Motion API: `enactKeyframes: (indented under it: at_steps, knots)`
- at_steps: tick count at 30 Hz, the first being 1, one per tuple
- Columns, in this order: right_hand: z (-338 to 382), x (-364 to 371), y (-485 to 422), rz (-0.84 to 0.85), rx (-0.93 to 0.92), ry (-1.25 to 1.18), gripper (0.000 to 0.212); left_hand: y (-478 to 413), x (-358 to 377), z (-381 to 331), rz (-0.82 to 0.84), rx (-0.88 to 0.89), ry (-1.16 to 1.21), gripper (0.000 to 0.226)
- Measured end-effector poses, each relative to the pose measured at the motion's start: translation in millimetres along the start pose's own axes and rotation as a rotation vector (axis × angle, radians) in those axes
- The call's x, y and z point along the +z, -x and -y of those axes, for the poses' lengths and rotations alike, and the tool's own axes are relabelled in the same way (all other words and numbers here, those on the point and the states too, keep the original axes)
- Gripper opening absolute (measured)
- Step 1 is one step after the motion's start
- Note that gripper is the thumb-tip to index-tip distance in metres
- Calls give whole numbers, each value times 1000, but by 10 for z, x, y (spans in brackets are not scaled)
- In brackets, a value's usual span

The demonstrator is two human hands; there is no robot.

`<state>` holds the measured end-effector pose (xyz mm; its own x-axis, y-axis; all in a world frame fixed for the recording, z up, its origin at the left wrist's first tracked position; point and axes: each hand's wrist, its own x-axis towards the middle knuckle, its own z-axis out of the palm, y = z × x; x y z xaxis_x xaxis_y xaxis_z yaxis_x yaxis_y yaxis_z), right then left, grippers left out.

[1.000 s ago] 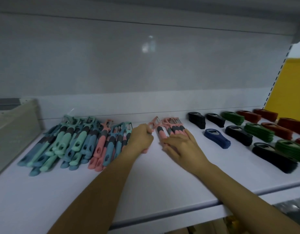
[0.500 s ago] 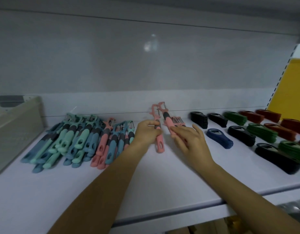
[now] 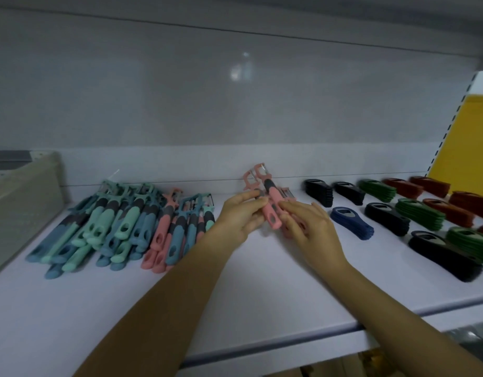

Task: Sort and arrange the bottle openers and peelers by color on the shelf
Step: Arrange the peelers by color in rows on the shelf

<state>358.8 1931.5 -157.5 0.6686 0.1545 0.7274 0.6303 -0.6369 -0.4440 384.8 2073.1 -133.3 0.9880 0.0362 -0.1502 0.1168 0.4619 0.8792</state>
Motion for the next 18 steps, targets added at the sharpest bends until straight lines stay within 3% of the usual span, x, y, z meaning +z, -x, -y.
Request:
enactKeyframes:
  at_steps: [4,10,14,18]
  knots:
    - [-26,7,6,-26,-36,41,31,-15,-15,-11,-12,7,-33,23]
    - [-44,-4,12,-43,50,165,28,-35,-41,-23,-73,74,-129,16]
    - [-28,-57,19,-6,162,213,20,-122,-47,89,-105,176,-404,18]
    - [-98,-54,10,186,329,254,31,-145,-15,178,-99,404,-1039,5]
